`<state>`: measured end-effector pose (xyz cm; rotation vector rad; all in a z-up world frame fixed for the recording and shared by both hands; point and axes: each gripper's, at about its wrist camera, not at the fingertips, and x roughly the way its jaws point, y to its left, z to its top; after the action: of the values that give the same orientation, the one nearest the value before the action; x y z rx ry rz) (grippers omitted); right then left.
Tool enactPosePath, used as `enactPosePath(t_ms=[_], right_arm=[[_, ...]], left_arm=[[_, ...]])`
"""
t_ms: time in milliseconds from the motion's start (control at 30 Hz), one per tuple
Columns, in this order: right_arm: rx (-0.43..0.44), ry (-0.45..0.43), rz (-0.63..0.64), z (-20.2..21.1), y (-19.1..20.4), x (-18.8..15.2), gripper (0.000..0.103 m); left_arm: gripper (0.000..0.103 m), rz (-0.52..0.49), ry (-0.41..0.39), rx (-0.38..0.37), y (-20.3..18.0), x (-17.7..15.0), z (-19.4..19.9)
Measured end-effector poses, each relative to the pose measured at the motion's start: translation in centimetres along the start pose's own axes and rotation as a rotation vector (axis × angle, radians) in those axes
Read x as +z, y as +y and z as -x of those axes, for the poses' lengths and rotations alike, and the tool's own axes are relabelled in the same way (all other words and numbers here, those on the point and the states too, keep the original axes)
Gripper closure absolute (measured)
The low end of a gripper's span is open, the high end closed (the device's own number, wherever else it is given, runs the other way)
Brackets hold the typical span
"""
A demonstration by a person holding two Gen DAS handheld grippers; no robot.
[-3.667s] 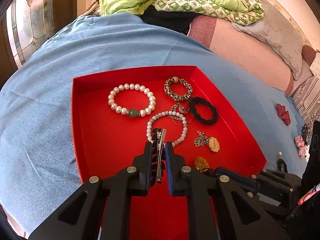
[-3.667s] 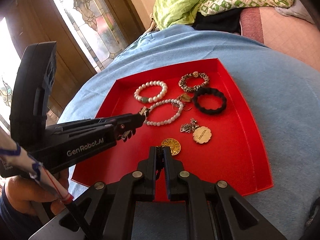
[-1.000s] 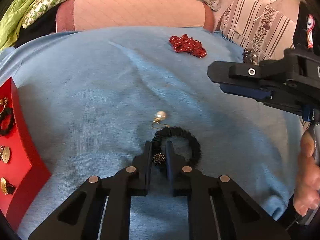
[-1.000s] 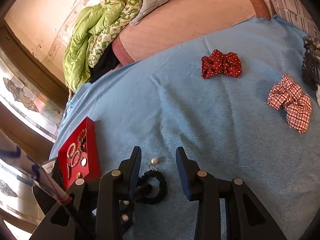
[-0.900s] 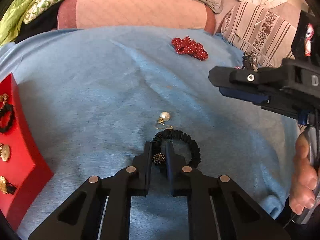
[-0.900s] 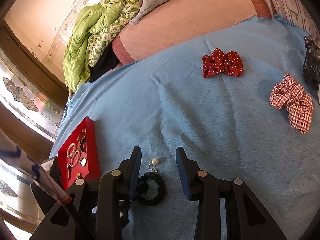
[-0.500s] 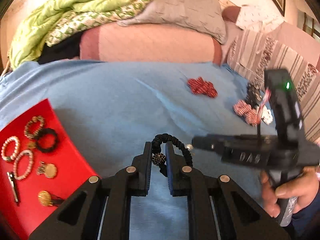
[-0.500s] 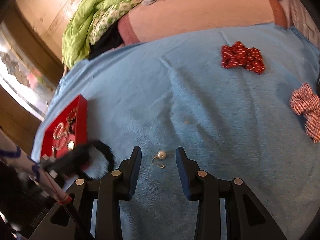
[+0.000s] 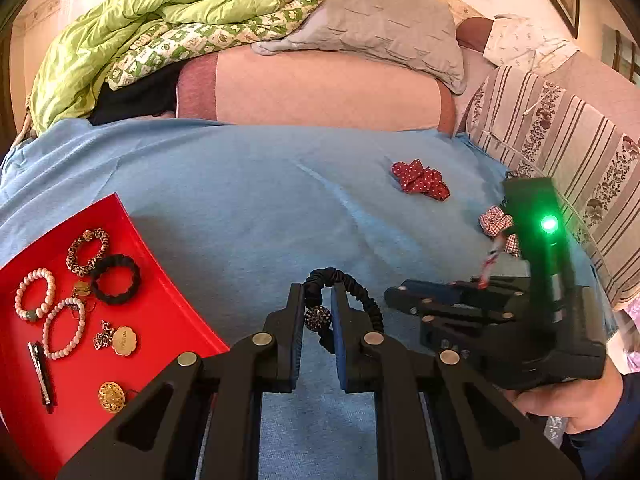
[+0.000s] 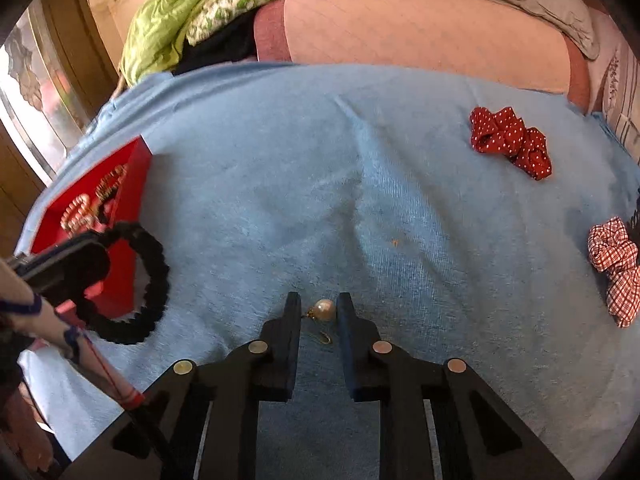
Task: Organize jewelry
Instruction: 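Grasp the black beaded bracelet with the left tool while the right tool grasps the pearl earring, then lift and carry the bracelet and earring over the red tray with both tools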
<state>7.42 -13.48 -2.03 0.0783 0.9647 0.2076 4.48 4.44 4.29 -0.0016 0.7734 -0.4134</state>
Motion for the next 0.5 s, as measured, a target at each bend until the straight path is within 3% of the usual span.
enactPosePath(t_ms=[200,500], right_arm=[[0.046,-0.118,-0.039,3.2,-0.5,0.7,0.084],[0.077,-0.126,-0.051,3.6,-0.2,0.9,0.084]], left_arm=[[0.090,0.005,-0.007,0.008,0.0,-0.1,0.0],[0.090,0.005,-0.004,0.013,0.0,0.0,-0.2]])
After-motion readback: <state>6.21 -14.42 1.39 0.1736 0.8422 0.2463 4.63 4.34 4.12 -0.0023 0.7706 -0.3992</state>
